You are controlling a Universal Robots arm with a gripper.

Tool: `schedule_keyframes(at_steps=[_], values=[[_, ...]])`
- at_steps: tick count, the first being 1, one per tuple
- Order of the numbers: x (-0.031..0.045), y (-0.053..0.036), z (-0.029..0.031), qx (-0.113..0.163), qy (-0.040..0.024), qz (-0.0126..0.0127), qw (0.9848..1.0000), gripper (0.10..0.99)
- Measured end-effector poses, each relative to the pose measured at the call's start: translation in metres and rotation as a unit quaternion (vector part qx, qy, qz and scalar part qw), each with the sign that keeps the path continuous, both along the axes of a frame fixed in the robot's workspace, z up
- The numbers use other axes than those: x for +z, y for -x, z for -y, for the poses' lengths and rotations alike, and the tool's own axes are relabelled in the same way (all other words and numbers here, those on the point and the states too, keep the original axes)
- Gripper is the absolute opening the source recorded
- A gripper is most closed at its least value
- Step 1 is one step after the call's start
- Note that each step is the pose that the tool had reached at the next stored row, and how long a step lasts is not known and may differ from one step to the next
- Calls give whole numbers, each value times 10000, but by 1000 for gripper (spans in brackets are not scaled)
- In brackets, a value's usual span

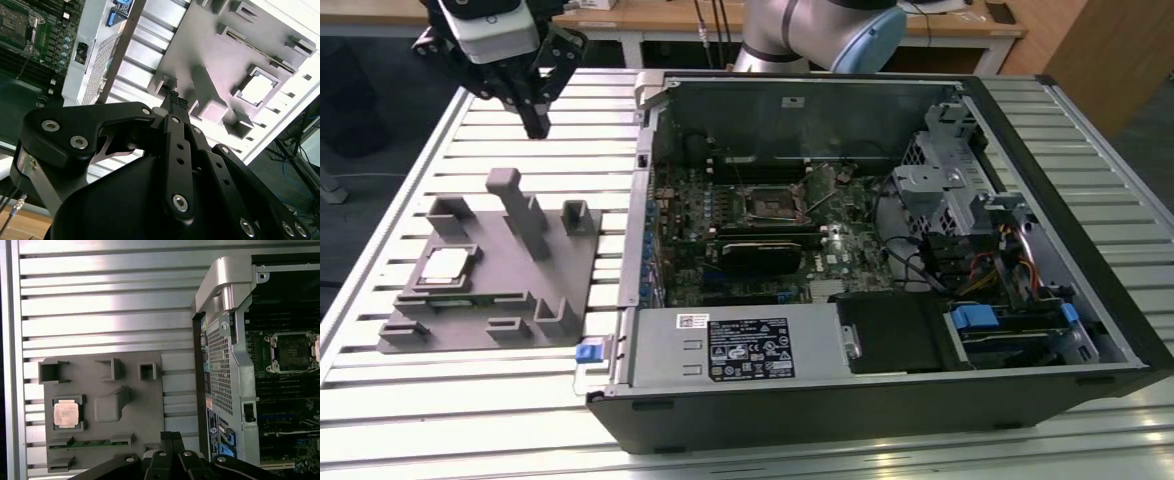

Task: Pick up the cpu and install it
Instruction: 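Reach for the cpu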

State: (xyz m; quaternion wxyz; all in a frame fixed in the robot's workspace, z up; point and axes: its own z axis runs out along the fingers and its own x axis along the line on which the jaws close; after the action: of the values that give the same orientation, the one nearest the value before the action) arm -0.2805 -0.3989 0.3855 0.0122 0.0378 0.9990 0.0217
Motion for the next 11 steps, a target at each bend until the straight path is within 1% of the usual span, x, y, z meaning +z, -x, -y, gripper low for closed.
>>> schedule_keyframes(at_steps=[5,11], values=[[-8,110,2,-1,0,-3,10000,106],[-19,221,3,0,0,-10,10000,106]])
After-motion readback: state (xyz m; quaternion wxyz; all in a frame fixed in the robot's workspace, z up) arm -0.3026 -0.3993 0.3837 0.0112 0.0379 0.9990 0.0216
